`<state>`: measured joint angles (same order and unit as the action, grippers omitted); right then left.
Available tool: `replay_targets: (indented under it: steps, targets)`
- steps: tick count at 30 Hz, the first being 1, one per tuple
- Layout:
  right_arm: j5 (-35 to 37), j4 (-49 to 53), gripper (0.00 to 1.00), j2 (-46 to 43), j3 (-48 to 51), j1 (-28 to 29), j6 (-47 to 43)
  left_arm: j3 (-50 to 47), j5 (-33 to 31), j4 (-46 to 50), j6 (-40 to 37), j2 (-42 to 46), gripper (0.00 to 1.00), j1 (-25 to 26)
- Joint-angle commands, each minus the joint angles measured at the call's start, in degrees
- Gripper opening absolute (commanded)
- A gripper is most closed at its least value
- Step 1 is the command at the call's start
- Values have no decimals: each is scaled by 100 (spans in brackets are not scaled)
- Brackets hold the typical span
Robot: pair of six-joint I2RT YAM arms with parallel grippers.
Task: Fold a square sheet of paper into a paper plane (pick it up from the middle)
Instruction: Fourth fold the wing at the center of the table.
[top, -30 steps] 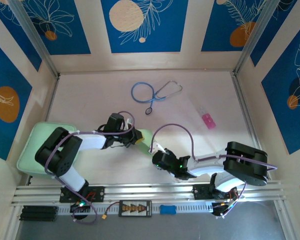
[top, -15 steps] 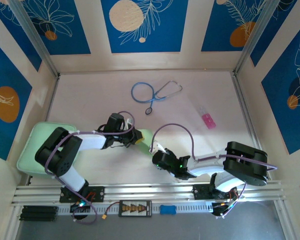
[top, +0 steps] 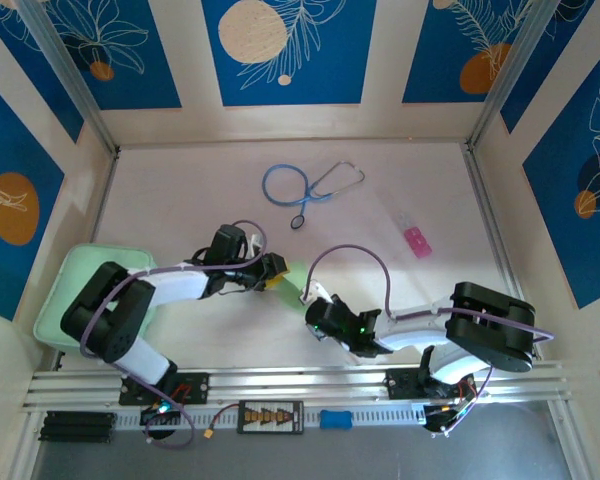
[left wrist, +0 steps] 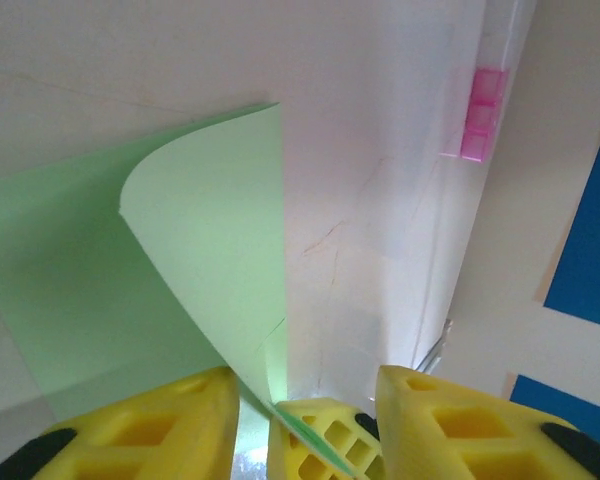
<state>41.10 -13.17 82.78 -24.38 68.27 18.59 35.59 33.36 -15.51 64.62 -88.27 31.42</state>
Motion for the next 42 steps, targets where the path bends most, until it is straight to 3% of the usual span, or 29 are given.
replay_targets:
  steps: [1,14,42]
  targets:
    - [-250,-171,8,144,-134,-28,273,172,-253,493,-218,245,46,15]
    - [-479,-290,10,476,-171,-56,785,246,-495,1040,-389,464,50,-8]
    - [-1074,-959,10,564,200,-239,1615,237,-591,1218,-399,593,51,-48]
